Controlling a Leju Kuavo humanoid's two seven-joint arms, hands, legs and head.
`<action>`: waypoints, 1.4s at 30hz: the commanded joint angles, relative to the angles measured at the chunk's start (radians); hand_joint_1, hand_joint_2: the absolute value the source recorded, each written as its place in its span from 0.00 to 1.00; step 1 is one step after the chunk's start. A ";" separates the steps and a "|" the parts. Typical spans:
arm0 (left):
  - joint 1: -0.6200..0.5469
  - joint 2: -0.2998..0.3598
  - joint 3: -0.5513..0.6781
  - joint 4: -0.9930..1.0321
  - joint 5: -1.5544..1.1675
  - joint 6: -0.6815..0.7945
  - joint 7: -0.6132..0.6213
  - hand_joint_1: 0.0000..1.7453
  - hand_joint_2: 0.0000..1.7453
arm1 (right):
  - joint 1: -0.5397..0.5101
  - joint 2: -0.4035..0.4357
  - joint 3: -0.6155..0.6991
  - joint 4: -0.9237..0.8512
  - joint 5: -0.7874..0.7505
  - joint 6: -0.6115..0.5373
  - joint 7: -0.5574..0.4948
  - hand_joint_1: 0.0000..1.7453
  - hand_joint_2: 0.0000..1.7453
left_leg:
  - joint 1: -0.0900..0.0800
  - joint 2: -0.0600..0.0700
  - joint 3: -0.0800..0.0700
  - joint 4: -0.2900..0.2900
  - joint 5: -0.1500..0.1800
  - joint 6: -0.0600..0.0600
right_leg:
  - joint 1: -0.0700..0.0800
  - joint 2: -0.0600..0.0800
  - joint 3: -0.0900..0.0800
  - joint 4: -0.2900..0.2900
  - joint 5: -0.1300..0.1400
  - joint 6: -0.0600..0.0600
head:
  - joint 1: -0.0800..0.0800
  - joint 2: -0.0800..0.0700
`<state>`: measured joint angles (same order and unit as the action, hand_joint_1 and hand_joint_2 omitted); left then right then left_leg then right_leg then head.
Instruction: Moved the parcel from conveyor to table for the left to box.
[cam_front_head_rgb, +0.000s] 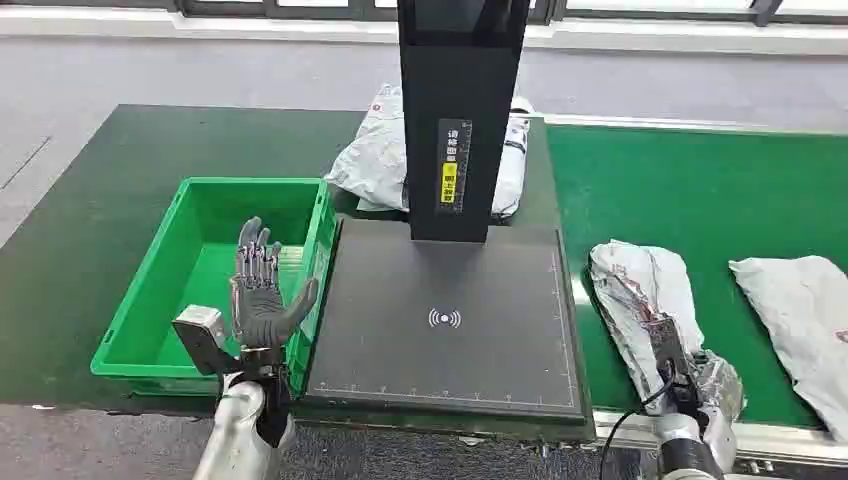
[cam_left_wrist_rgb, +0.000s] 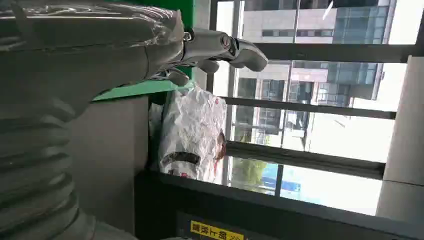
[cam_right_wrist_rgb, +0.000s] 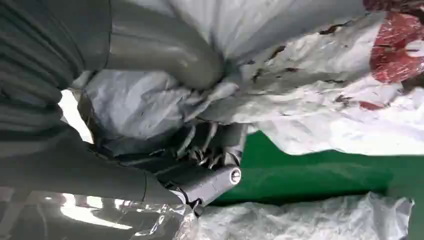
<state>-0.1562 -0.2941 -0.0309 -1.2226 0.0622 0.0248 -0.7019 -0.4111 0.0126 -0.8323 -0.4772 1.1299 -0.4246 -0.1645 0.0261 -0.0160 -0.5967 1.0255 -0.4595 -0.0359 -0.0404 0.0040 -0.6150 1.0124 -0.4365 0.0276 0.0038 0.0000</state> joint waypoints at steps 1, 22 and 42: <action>0.045 -0.055 0.028 0.010 0.001 0.005 0.004 0.00 1.00 | 0.054 0.075 0.087 -0.139 -0.017 -0.081 -0.058 1.00 1.00 | 0.000 0.003 0.004 -0.003 -0.001 0.002 | 0.001 0.001 0.004 -0.003 0.000 -0.004 | 0.000 0.000; 0.051 -0.055 0.027 0.000 -0.009 0.015 0.004 0.00 1.00 | 0.210 0.238 0.294 -0.612 -0.032 -0.235 -0.183 1.00 1.00 | -0.001 0.002 0.001 -0.003 -0.001 0.003 | 0.000 0.000 0.001 -0.002 -0.001 -0.003 | 0.000 0.000; 0.092 -0.055 0.067 -0.063 -0.027 0.018 0.004 0.00 1.00 | 0.405 0.270 0.865 -0.982 0.003 -0.106 -0.183 1.00 1.00 | 0.000 0.004 0.001 -0.003 -0.002 0.001 | 0.000 0.003 -0.001 -0.001 -0.002 -0.003 | 0.000 0.000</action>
<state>-0.1461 -0.2941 -0.0202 -1.2669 0.0435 0.0458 -0.7019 -0.0691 0.3033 -0.2562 -1.3677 1.1990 -0.6608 -0.3388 0.0263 -0.0165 -0.5991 1.0233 -0.4597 -0.0365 -0.0404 0.0038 -0.6177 1.0127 -0.4377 0.0270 0.0042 0.0000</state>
